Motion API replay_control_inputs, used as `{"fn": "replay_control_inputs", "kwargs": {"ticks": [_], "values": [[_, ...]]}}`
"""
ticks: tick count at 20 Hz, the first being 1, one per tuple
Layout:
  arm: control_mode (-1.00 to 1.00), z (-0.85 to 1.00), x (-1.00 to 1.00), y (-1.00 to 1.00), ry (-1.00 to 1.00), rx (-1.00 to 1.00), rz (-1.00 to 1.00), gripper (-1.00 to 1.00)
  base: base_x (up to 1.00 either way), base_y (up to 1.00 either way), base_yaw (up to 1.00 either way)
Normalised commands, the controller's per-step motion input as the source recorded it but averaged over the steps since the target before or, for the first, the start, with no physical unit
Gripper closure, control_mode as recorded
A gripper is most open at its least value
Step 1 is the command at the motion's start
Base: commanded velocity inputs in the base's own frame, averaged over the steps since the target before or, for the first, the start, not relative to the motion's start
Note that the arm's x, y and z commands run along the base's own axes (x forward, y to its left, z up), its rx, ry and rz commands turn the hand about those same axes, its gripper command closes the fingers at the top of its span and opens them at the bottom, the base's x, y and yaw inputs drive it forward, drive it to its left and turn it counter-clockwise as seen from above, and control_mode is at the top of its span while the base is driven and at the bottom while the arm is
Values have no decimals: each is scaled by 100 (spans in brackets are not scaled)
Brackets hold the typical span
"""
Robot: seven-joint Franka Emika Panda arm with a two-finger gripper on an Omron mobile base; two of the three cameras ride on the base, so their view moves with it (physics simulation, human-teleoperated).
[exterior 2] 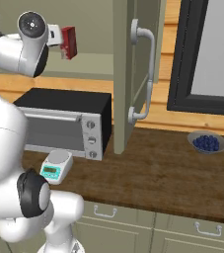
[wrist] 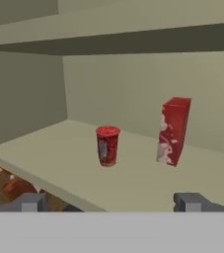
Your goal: Pick the yogurt and place it on the digital scale for weighing, and close the cabinet.
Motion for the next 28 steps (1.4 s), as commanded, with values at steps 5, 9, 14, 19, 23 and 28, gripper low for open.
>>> {"fn": "replay_control_inputs", "kwargs": {"ticks": [5, 9, 14, 19, 23, 28], "values": [[-100, -1, 47, 3, 0, 0, 0, -100, 0, 0, 0], [-100, 0, 48, 22, 0, 0, 0, -100, 0, 0, 0], [-100, -7, 10, 27, 6, 1, 1, -100, 0, 0, 0], [-100, -35, 1, 38, 9, 3, 0, -100, 0, 0, 0], [-100, -20, 12, 27, 0, 1, 0, -100, 0, 0, 0], [-100, -13, 19, 21, 0, 1, 0, -100, 0, 0, 0]]}}
